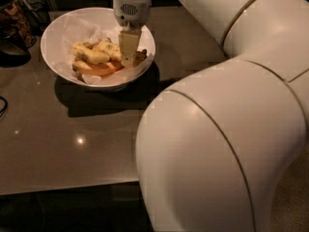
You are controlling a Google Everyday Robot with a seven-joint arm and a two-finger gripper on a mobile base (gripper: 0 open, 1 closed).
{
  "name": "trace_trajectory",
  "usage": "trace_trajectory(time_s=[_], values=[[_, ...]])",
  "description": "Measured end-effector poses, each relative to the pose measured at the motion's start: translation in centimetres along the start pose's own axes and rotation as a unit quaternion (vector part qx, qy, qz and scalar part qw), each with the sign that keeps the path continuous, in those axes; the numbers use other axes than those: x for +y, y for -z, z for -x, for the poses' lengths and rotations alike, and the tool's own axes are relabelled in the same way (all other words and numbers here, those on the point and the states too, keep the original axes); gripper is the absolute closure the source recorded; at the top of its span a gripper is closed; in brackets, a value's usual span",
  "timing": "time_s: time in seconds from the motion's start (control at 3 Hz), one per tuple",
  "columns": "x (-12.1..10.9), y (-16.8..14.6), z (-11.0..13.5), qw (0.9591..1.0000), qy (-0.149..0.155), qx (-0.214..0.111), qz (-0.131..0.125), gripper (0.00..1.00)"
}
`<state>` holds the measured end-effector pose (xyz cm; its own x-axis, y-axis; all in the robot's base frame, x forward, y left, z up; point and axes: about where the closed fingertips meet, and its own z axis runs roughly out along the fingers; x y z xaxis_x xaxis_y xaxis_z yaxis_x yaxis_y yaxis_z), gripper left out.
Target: Pick banana from white bowl
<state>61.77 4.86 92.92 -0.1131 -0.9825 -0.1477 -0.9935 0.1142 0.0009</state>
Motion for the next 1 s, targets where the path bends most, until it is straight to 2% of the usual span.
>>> trace_trajectory(time_s=[0.67, 1.0], values=[[0.0, 0.0, 0.0, 1.0, 0.0, 0.0, 0.0, 0.99], [0.0, 0.0, 0.0, 1.0, 0.0, 0.0, 0.0, 1.0]])
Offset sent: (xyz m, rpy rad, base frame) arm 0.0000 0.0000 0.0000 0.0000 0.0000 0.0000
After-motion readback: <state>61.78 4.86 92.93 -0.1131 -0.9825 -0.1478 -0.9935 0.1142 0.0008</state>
